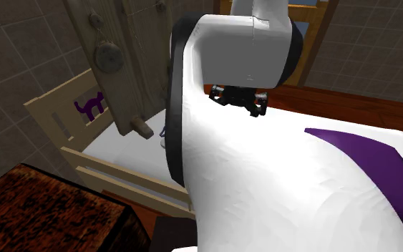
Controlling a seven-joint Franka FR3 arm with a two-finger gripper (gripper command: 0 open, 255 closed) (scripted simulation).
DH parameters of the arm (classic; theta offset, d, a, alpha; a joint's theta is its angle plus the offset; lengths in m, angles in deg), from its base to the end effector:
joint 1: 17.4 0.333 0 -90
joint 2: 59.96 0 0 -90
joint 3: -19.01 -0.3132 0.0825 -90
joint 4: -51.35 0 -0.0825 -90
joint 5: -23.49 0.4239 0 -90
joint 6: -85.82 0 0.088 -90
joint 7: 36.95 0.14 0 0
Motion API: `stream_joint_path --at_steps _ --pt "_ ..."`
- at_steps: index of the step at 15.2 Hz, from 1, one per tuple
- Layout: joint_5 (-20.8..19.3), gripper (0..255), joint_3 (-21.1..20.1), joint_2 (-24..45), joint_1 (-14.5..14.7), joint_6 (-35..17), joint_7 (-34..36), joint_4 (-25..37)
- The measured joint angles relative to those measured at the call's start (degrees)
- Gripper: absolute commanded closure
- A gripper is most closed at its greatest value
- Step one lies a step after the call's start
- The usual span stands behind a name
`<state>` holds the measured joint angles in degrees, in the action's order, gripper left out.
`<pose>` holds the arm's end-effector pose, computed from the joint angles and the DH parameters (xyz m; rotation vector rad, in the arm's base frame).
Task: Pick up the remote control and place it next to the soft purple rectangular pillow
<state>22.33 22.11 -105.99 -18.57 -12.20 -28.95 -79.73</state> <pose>0.3631 -0.0345 0.6114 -3.0787 0.3112 -0.3491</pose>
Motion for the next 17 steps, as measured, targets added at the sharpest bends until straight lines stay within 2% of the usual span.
stream_joint_path --at_steps 2,8,17 --pt "0.18 0 -0.47 0.49 0.1 -0.73 0.55 -0.33" --pt "1.73 0 -5.49 6.46 1.05 -7.67 6.55 -2.31" --pt "1.89 0 -13.2 20.9 1.73 -19.15 16.48 -1.09"
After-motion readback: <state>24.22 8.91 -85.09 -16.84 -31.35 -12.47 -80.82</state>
